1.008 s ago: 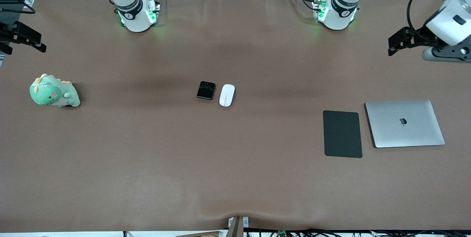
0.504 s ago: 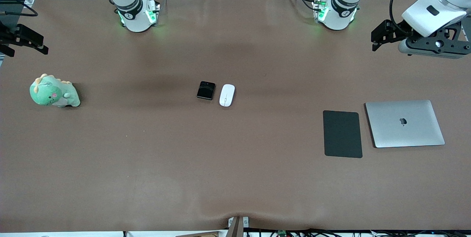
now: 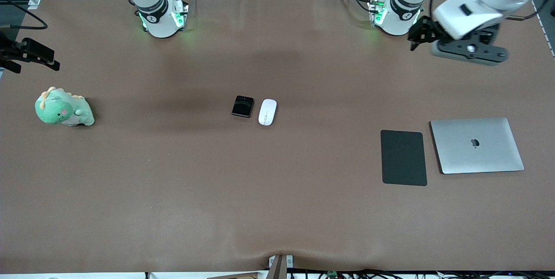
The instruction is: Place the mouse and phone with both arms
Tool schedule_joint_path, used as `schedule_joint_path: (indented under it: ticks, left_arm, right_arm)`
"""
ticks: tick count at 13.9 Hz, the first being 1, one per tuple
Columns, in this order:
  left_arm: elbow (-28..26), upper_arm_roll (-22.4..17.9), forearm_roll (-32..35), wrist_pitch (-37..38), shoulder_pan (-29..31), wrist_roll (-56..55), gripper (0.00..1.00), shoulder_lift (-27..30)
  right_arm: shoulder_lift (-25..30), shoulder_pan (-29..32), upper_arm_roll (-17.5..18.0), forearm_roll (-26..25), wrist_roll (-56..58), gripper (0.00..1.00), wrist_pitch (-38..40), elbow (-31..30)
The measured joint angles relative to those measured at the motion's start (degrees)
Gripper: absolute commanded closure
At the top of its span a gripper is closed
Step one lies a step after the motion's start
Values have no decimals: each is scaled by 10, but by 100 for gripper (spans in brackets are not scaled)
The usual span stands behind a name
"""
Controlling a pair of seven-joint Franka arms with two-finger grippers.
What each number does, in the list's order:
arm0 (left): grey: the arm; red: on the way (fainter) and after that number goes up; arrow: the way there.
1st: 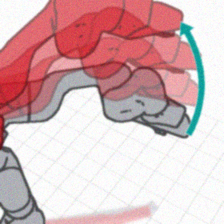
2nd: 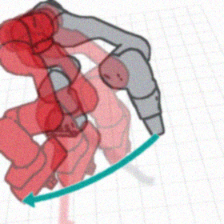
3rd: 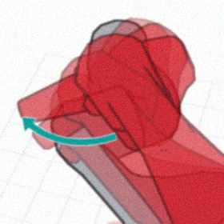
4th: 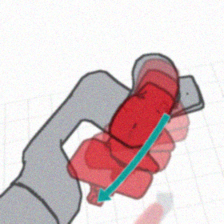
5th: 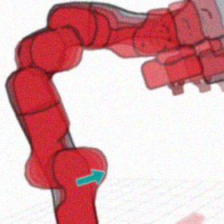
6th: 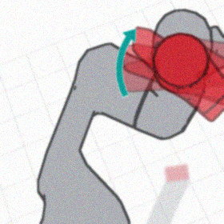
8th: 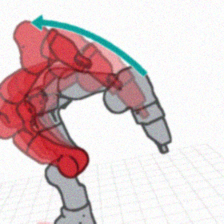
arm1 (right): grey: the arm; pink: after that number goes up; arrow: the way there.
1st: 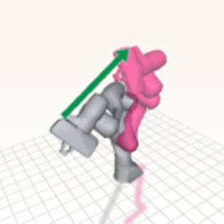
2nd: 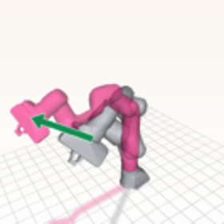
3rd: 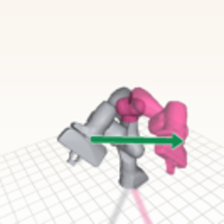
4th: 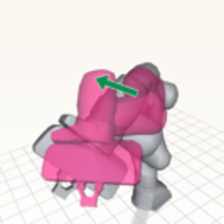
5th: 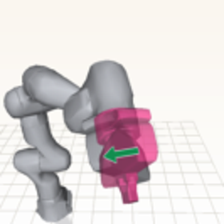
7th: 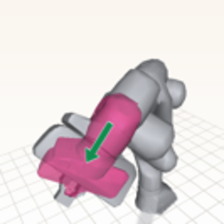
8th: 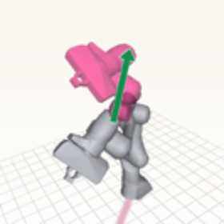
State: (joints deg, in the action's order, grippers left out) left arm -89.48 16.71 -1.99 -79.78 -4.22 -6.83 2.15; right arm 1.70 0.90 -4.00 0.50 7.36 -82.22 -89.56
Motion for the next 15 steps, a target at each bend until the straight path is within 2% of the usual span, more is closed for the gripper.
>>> schedule_joint_path:
  ticks: [2, 4, 7, 10, 15]
  left_arm:
    - [0, 40, -26, -1, -6, -61, 0, -12]
    - [0, 60, -63, -8, -12, -114, 0, -20]
    - [0, 71, -68, -28, -35, -145, 0, -45]
    - [-1, 72, -66, -83, -85, -203, 0, -95]
    - [-6, 72, 1, -218, -183, -318, 0, -204]
  right_arm:
    - [-14, 3, -3, 0, 0, 0, -4, 0]
    - [-23, 3, -3, 0, 0, 0, -5, 0]
    - [-33, 3, -3, 0, 0, 0, -8, 5]
    - [-53, 3, -2, 1, 0, 0, -17, 7]
    - [-88, 2, 3, 2, 0, 0, -61, 8]
